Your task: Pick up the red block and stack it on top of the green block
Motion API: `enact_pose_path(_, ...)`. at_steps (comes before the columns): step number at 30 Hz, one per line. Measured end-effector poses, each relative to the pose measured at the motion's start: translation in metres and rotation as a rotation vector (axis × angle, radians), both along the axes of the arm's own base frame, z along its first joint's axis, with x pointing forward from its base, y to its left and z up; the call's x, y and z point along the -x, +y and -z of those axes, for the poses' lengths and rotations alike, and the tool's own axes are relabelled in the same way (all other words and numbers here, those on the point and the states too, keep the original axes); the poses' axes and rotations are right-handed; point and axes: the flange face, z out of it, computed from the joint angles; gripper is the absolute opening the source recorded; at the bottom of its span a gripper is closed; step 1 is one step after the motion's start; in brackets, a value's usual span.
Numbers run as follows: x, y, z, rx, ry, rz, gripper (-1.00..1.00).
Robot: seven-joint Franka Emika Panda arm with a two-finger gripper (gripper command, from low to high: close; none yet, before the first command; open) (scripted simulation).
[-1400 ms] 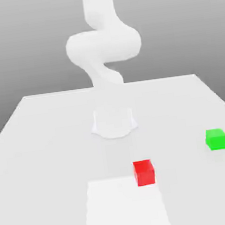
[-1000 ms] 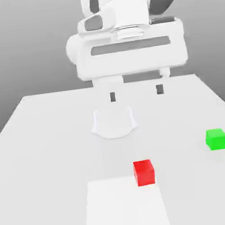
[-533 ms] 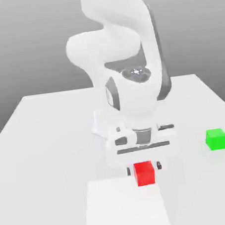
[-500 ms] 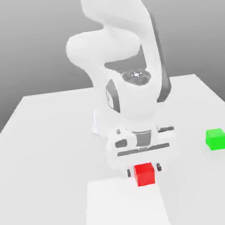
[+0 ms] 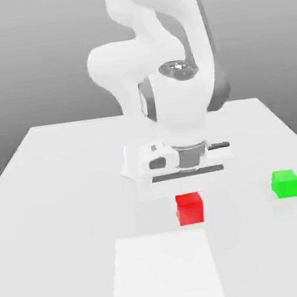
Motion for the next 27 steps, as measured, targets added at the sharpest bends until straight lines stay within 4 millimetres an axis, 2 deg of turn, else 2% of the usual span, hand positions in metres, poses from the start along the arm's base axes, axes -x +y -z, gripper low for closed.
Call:
enact_pose_path(4, 0.011, 0.057, -0.009, 0.000, -0.005, -0.039, -1.00)
enact_pose_path(8, 0.034, 0.115, -0.018, -0.002, -0.007, -0.080, -1.00)
enact_pose_path(12, 0.068, 0.169, -0.025, -0.003, -0.005, -0.123, -1.00)
enact_pose_path(16, 0.114, 0.218, -0.031, -0.002, 0.001, -0.166, -1.00)
enact_pose_path(19, 0.130, 0.232, -0.031, -0.003, -0.003, -0.181, -1.00)
enact_pose_path(27, 0.130, 0.235, -0.023, -0.004, -0.024, -0.185, -1.00)
